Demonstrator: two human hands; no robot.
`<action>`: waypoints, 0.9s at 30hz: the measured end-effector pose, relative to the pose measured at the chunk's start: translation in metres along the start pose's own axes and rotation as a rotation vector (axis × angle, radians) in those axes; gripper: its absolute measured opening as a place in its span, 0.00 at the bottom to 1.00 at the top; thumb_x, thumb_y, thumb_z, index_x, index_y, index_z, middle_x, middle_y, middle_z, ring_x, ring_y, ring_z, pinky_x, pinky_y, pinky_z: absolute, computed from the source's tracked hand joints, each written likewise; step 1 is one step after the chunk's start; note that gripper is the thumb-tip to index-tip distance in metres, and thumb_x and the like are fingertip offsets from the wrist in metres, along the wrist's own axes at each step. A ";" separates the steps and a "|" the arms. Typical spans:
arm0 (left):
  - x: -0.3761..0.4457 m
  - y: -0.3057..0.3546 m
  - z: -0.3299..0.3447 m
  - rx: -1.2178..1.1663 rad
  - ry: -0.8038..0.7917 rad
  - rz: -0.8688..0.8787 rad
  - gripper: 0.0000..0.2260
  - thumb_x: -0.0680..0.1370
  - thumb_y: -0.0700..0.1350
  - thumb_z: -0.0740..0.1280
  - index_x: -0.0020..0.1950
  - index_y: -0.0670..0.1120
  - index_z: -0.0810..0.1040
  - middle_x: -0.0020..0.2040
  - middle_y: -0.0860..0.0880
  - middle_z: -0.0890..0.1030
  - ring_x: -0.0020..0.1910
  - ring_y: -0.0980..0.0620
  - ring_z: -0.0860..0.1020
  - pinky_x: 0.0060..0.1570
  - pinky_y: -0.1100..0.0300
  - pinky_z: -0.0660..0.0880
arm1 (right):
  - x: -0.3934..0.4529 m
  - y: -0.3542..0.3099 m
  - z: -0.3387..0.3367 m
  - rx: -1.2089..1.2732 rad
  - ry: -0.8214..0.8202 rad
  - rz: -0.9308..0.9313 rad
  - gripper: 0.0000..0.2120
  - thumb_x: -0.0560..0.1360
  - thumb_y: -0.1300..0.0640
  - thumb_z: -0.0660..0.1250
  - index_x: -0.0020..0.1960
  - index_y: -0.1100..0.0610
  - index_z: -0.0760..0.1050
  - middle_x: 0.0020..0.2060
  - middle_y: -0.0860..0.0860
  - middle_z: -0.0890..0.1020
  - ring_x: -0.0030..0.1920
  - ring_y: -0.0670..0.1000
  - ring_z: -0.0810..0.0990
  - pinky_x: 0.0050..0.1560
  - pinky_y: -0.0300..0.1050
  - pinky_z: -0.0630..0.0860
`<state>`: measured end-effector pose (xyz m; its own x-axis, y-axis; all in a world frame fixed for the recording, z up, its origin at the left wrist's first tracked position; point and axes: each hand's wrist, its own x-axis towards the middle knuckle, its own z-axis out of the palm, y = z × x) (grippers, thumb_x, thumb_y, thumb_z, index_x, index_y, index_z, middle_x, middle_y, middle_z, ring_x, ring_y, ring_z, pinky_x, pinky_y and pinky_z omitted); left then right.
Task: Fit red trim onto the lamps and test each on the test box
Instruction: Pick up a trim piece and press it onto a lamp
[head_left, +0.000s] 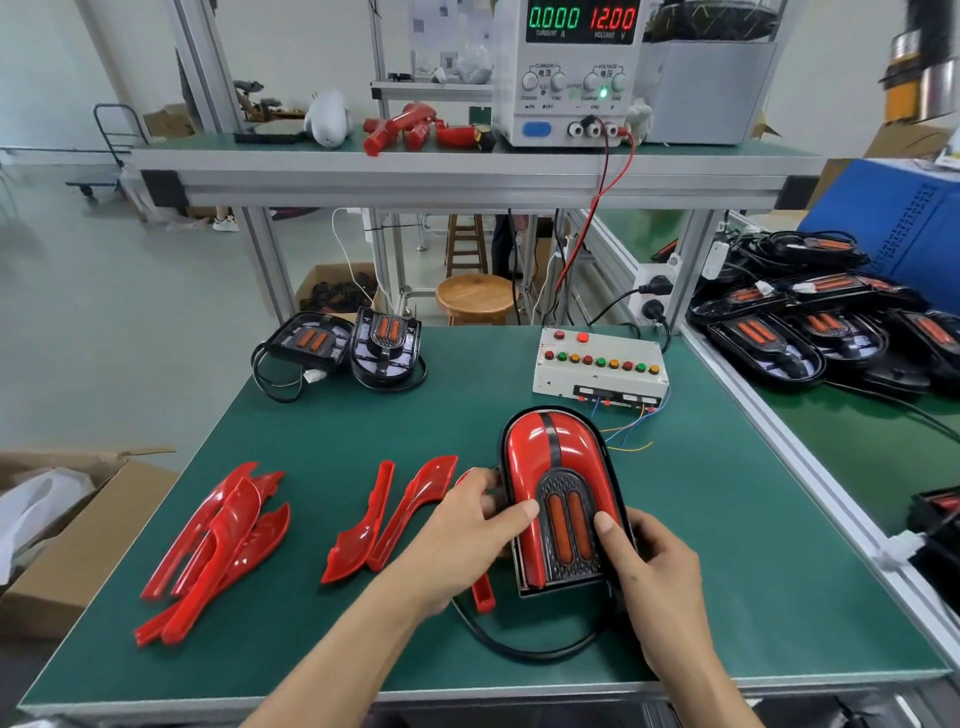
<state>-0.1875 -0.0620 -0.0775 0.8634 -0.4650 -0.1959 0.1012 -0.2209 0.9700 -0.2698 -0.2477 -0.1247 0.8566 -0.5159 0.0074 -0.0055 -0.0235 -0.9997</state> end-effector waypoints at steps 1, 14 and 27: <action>0.000 0.000 0.001 -0.035 0.017 0.009 0.12 0.82 0.48 0.69 0.64 0.49 0.74 0.54 0.53 0.86 0.54 0.55 0.85 0.58 0.52 0.80 | -0.001 -0.001 0.001 0.017 0.010 0.007 0.12 0.73 0.44 0.73 0.53 0.48 0.85 0.47 0.48 0.88 0.51 0.50 0.87 0.54 0.48 0.80; 0.009 -0.002 0.002 -0.518 0.170 0.060 0.12 0.81 0.42 0.69 0.62 0.40 0.76 0.57 0.41 0.86 0.57 0.40 0.84 0.55 0.46 0.82 | -0.037 -0.011 0.046 -0.040 0.020 0.045 0.28 0.66 0.27 0.68 0.45 0.52 0.79 0.32 0.52 0.84 0.26 0.51 0.80 0.29 0.38 0.73; 0.001 -0.008 -0.004 -0.469 0.062 0.134 0.22 0.79 0.56 0.69 0.68 0.44 0.75 0.62 0.44 0.84 0.63 0.44 0.82 0.61 0.50 0.80 | -0.029 -0.004 0.051 0.086 -0.123 0.124 0.31 0.67 0.32 0.72 0.45 0.61 0.78 0.29 0.60 0.82 0.25 0.53 0.76 0.24 0.42 0.69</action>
<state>-0.1851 -0.0575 -0.0845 0.9103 -0.4081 -0.0699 0.1866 0.2537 0.9491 -0.2677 -0.1888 -0.1224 0.9087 -0.4018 -0.1134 -0.0751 0.1101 -0.9911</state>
